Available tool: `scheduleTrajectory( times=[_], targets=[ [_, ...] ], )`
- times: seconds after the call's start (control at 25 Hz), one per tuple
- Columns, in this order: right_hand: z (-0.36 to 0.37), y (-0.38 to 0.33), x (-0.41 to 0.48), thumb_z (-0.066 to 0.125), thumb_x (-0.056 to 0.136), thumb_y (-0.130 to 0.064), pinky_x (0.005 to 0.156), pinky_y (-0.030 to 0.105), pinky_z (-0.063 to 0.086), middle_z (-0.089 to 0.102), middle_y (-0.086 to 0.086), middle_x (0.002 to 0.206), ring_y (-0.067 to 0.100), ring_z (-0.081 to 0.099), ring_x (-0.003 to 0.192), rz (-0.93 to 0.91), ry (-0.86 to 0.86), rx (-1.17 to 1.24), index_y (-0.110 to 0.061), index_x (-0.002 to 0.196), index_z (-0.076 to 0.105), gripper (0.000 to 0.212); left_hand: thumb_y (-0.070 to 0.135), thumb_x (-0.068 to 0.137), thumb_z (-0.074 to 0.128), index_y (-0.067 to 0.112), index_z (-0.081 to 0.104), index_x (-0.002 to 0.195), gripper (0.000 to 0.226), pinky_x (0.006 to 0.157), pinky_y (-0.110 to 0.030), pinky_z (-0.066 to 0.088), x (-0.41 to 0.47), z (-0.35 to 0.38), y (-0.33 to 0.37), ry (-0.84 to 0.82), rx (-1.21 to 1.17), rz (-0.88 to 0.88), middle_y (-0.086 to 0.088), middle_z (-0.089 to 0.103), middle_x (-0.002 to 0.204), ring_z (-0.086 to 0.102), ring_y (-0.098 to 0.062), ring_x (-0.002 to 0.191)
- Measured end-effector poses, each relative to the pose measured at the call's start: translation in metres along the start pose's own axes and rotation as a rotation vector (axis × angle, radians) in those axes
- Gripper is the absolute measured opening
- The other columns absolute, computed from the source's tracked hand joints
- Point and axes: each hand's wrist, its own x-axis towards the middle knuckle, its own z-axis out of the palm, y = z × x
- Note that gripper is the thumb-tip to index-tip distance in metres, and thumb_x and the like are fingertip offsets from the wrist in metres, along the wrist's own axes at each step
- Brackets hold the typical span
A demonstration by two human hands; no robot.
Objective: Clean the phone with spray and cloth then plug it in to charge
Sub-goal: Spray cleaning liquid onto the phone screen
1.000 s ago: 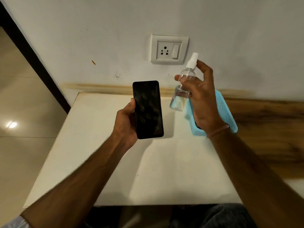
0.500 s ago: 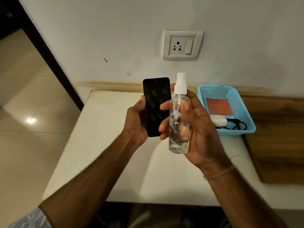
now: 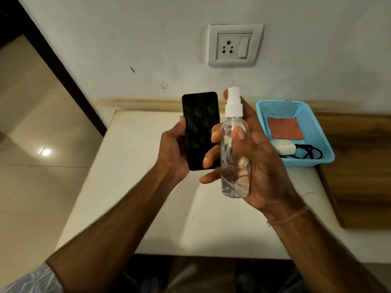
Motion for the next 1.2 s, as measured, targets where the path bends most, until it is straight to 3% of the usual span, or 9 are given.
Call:
scheduleTrajectory(
  times=[0.12, 0.24, 0.36, 0.44, 0.56, 0.64, 0.84, 0.96, 1.2],
  targets=[
    [-0.005, -0.008, 0.002, 0.06, 0.094, -0.024, 0.06, 0.045, 0.058, 0.058, 0.002, 0.097, 0.028, 0.068, 0.064, -0.071, 0.05, -0.288, -0.045, 0.147, 0.023, 0.068, 0.052, 0.101, 0.045, 0.008, 0.055, 0.142, 0.06, 0.106, -0.055, 0.048, -0.004, 0.003, 0.001, -0.001, -0.012, -0.02, -0.019, 0.064, 0.13, 0.065, -0.038, 0.111],
    [-0.008, -0.008, 0.003, 0.062, 0.094, -0.024, 0.047, 0.036, 0.057, 0.059, -0.01, 0.091, 0.024, 0.065, 0.05, -0.153, 0.184, -0.724, -0.043, 0.145, 0.025, 0.066, 0.051, 0.101, 0.047, 0.01, 0.056, 0.142, 0.059, 0.112, -0.055, 0.042, -0.003, 0.003, 0.0, 0.013, -0.03, 0.004, -0.02, 0.058, 0.142, 0.057, -0.042, 0.129],
    [-0.008, 0.007, 0.007, 0.063, 0.092, -0.029, 0.055, 0.022, 0.057, 0.055, -0.031, 0.102, 0.005, 0.066, 0.072, -0.315, 0.419, -1.171, -0.036, 0.142, 0.03, 0.06, 0.05, 0.1, 0.049, 0.011, 0.057, 0.141, 0.057, 0.108, -0.055, 0.046, 0.0, 0.0, 0.0, 0.036, -0.027, 0.013, -0.018, 0.061, 0.139, 0.061, -0.04, 0.125],
    [-0.007, 0.017, 0.011, 0.062, 0.092, -0.027, 0.071, 0.028, 0.059, 0.053, -0.025, 0.119, 0.005, 0.063, 0.09, -0.396, 0.496, -1.346, -0.03, 0.144, 0.031, 0.061, 0.051, 0.099, 0.049, 0.012, 0.059, 0.139, 0.056, 0.102, -0.051, 0.052, 0.003, -0.002, -0.001, 0.049, -0.015, 0.007, -0.016, 0.065, 0.135, 0.065, -0.037, 0.12],
    [-0.005, 0.034, 0.02, 0.057, 0.094, -0.028, 0.078, 0.037, 0.057, 0.059, 0.002, 0.119, 0.015, 0.062, 0.094, -0.346, 0.53, -1.452, -0.034, 0.149, 0.022, 0.066, 0.05, 0.099, 0.05, 0.012, 0.065, 0.132, 0.053, 0.08, -0.041, 0.06, 0.003, -0.001, -0.001, 0.055, -0.011, 0.01, -0.013, 0.073, 0.118, 0.073, -0.032, 0.101],
    [-0.003, 0.046, 0.025, 0.056, 0.095, -0.03, 0.076, 0.035, 0.058, 0.06, 0.006, 0.114, 0.018, 0.063, 0.09, -0.281, 0.539, -1.502, -0.035, 0.15, 0.019, 0.067, 0.05, 0.098, 0.052, 0.013, 0.068, 0.127, 0.05, 0.076, -0.039, 0.06, 0.003, -0.002, -0.001, 0.058, -0.014, 0.016, -0.012, 0.074, 0.11, 0.074, -0.03, 0.093],
    [-0.004, 0.06, 0.027, 0.058, 0.089, -0.024, 0.07, 0.021, 0.052, 0.059, 0.008, 0.115, 0.017, 0.062, 0.085, -0.2, 0.54, -1.504, -0.03, 0.15, 0.022, 0.071, 0.048, 0.099, 0.052, 0.011, 0.066, 0.129, 0.05, 0.08, -0.041, 0.058, 0.003, -0.001, -0.003, 0.068, -0.012, 0.062, -0.012, 0.07, 0.107, 0.071, -0.031, 0.091],
    [-0.006, 0.059, 0.03, 0.059, 0.088, -0.02, 0.065, 0.004, 0.032, 0.06, 0.01, 0.116, 0.015, 0.061, 0.083, -0.23, 0.558, -1.502, -0.025, 0.149, 0.026, 0.07, 0.046, 0.101, 0.049, 0.009, 0.062, 0.133, 0.051, 0.08, -0.041, 0.058, 0.0, 0.001, -0.001, 0.068, 0.016, 0.095, -0.015, 0.07, 0.111, 0.072, -0.032, 0.09],
    [-0.01, 0.052, 0.03, 0.059, 0.088, -0.016, 0.067, 0.019, 0.043, 0.06, 0.009, 0.115, 0.018, 0.06, 0.083, -0.286, 0.604, -1.534, -0.022, 0.147, 0.032, 0.065, 0.044, 0.103, 0.044, 0.006, 0.055, 0.14, 0.054, 0.102, -0.054, 0.052, -0.001, 0.003, 0.0, 0.069, 0.068, 0.1, -0.025, 0.058, 0.139, 0.063, -0.045, 0.118]
  ],
)
